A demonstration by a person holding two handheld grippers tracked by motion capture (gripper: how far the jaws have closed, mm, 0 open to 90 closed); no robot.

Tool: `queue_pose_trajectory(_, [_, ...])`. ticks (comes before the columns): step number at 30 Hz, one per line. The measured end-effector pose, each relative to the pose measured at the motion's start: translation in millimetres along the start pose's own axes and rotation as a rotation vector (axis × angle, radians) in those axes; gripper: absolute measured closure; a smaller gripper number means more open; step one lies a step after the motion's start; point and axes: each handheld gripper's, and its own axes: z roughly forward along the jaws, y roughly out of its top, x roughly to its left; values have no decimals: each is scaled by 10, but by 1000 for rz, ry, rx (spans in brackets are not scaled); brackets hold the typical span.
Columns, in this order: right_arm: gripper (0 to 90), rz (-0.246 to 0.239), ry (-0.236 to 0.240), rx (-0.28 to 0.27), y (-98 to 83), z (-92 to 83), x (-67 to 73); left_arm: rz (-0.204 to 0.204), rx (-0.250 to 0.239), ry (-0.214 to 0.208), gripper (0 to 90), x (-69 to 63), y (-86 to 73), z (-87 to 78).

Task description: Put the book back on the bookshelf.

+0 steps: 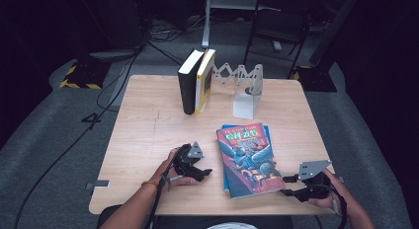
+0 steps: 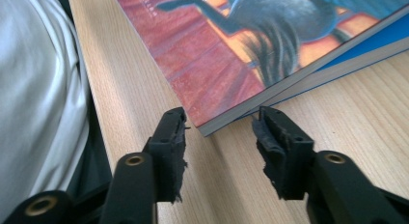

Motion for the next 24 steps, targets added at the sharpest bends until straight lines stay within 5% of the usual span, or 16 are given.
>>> queue_pose_trajectory(7, [568,-7,-3,-64,27,-77,11,0,0,0,215,0,0,0])
queue_pose_trajectory(11, [475,13,21,-72,28,-60,1,1,0,0,215,0,0,0])
queue_pose_trajectory(24, [363,145,136,-201,88,-64,-83,2,0,-2,215,2,1,1])
